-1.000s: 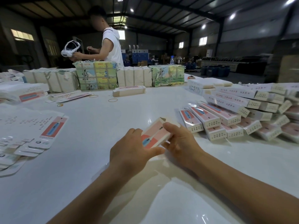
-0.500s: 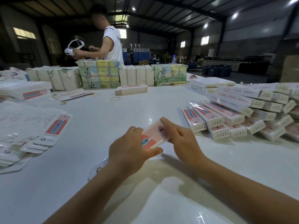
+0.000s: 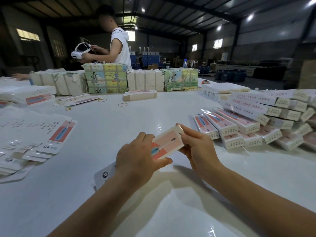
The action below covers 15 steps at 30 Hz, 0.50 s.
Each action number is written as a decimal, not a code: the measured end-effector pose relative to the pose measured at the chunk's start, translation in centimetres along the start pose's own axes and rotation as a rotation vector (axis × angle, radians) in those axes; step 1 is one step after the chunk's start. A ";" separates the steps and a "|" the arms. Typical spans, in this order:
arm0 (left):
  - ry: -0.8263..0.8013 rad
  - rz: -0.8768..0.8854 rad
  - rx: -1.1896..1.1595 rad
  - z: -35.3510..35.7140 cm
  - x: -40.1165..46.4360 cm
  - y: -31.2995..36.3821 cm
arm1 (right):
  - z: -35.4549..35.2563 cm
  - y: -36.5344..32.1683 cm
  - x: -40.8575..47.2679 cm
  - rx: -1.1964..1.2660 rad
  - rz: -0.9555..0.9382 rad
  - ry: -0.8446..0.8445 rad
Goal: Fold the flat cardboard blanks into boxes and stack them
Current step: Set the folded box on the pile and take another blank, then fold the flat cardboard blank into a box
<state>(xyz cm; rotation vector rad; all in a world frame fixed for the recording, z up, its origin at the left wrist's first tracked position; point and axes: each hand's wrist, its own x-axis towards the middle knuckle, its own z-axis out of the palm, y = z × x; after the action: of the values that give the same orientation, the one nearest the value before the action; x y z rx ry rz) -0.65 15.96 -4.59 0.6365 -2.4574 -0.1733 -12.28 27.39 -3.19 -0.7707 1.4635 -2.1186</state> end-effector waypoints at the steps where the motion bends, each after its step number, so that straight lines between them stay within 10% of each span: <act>1: 0.007 0.003 0.007 0.0 0.0 0.1 | 0.0 0.1 -0.1 -0.037 -0.039 0.003; 15: -0.027 0.002 0.007 -0.3 0.2 0.2 | 0.0 0.5 -1.0 -0.500 -0.384 -0.056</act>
<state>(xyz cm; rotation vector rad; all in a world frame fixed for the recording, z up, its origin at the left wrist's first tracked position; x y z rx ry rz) -0.70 16.06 -4.14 0.6386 -2.4854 -0.1738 -11.47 27.89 -3.82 -1.3758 1.9736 -1.9743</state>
